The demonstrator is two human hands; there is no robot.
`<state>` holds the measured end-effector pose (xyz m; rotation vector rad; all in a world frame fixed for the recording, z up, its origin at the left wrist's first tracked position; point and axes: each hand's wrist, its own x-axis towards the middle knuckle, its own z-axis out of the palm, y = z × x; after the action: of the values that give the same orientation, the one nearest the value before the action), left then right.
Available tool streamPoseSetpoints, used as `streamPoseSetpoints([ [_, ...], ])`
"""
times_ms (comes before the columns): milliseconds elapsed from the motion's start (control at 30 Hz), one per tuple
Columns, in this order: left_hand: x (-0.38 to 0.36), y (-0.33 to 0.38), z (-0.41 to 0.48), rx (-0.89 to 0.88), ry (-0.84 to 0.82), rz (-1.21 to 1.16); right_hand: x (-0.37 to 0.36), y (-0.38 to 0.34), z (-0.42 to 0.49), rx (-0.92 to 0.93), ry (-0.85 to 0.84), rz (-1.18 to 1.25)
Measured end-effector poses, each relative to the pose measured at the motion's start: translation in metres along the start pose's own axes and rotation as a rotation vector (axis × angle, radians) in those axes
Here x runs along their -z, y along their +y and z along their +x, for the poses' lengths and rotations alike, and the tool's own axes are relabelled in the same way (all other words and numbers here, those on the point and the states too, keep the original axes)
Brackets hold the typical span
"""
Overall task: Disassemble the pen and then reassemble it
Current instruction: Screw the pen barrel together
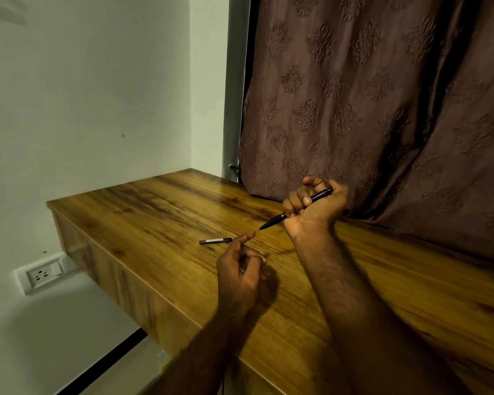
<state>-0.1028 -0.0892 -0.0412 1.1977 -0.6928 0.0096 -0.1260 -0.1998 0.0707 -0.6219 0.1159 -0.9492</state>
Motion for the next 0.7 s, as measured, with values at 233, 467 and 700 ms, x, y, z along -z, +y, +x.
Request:
streamPoseSetpoints([
  [233,0.0007,-0.0007,0.0003,-0.003,-0.007,-0.007,0.0008,0.0006,0.0000,-0.006,-0.025,0.033],
  [467,0.0006,-0.0003,-0.0014,-0.049,-0.008,-0.007,-0.0002,-0.0017,-0.0007,0.004,0.023,0.060],
  [700,-0.0011,0.0013,-0.0046,-0.102,0.004,-0.036,-0.0002,-0.0016,0.0005,0.000,0.060,0.105],
])
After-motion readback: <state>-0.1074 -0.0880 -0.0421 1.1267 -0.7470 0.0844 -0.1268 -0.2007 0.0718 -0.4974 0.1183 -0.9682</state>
